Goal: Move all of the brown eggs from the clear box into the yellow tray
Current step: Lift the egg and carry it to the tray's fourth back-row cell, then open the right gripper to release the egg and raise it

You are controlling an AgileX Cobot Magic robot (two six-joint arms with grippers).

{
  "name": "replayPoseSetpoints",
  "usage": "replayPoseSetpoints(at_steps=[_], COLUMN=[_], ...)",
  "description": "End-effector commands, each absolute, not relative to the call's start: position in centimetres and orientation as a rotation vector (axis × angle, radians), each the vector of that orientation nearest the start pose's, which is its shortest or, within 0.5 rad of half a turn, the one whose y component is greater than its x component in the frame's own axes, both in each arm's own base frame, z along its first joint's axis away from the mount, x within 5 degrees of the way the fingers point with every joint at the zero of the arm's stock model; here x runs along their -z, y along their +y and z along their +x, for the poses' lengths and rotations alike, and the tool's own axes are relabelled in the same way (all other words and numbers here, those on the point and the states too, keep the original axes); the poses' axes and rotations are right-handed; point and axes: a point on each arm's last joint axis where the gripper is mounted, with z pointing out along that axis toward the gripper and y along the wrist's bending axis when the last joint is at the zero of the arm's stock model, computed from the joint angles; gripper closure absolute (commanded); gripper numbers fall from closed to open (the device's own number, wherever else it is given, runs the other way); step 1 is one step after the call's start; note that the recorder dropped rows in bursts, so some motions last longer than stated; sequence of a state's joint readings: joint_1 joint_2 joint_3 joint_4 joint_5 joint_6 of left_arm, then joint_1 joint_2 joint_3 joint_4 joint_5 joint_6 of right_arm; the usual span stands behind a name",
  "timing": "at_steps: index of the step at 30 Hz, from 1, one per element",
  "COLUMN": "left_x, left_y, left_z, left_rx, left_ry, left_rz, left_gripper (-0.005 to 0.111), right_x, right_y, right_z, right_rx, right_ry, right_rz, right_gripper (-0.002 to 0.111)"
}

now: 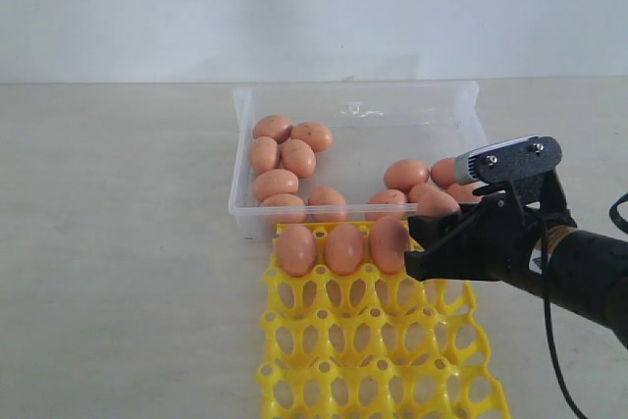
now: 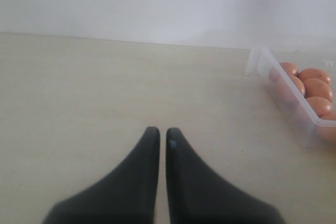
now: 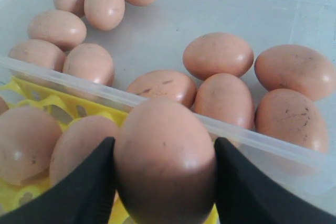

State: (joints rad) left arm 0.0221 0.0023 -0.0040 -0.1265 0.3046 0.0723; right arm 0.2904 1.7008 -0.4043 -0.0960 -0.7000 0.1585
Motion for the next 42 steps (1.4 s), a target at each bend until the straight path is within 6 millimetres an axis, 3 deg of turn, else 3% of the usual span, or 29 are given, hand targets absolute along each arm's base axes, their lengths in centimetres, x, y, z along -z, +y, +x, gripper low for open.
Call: replayPoseSetpoints(at_steps=[1,4,25,31,37,42], left_x=[-18.7,-18.7,-18.7,-18.7,-18.7,-18.7], left_y=[-0.2,-0.2,-0.2,-0.2,-0.2,-0.2], left_z=[5.5,5.5,5.5,5.5,5.5,5.5], left_rx=[0.048,0.048,0.048,0.048,0.048,0.048], left_ry=[1.773,1.773,1.773,1.773,1.773,1.773], left_rz=[-0.027,-0.027,-0.027,-0.027,-0.027,-0.027], left_gripper=[0.103,0.103,0.103,0.103,0.103,0.103], right_x=[-12.6,-12.6,-12.1,-11.8,-11.8,-13.0], right_y=[8.0,8.0,8.2,8.1,8.1,8.2], right_z=[25.2,25.2,24.8,24.6,24.7,25.2], right_rx=[-0.282,-0.265,-0.232,-0.199,-0.193,-0.196], right_ry=[2.073,2.076,2.110,2.141,2.139,2.017], right_rz=[-0.256,-0.283,-0.413,-0.464,-0.468,-0.433], right_gripper=[0.081,0.075,0.075,0.057,0.057,0.057])
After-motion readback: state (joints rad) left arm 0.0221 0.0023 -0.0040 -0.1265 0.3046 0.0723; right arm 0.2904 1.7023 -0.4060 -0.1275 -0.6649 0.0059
